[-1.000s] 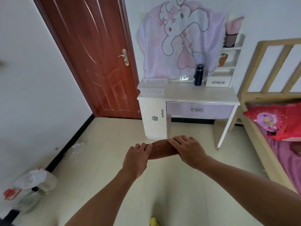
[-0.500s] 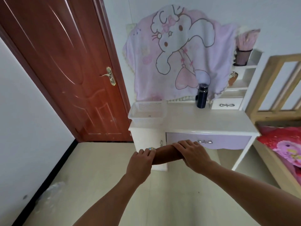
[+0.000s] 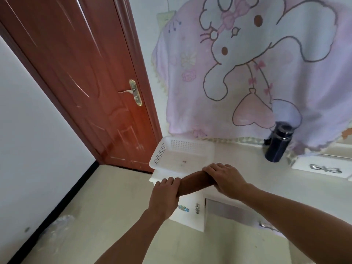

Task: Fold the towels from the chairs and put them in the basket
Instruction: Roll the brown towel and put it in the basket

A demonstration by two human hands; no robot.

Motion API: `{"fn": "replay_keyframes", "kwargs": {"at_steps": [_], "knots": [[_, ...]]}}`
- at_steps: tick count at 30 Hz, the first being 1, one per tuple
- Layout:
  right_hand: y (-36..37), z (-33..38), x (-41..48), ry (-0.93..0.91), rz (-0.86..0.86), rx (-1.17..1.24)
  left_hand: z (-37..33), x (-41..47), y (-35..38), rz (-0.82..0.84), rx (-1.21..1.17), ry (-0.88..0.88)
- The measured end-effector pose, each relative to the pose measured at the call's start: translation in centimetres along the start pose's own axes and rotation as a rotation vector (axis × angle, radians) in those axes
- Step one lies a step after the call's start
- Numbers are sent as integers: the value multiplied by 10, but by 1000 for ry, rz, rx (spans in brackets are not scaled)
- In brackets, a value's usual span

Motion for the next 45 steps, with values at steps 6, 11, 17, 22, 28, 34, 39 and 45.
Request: {"fn": "replay_keyframes", "kwargs": {"at_steps": [6,11,17,22,28,34,39,45], "knots": [[-3,-33,101,-50,122,203,42,57,2,36,-336,-195],[19,-57,177,42,280,584,86,111,11,98,-604,-300],[44,-86,279,257,343,1073,136,183,36,183,-982,-396],[74,-86,334,318,345,931,154,219,60,329,-913,-418],[109,-62,374,258,443,655,159,238,75,364,-644,-366],[130,-44,384,290,422,449,150,233,87,397,-349,-179],[116,-35,385,119,433,145,151,231,99,478,-150,-56],[99,-18,379,-115,286,-103,147,236,101,490,-111,37]]}}
Point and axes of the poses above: each hand's wrist, its own x-axis towards the middle knuckle, its own y-axis out of the palm, z = x × y, the point moved 6 cm from there along x, towards the middle knuckle, and after that the axes turned 13 degrees about z, right-handed, at the moved point
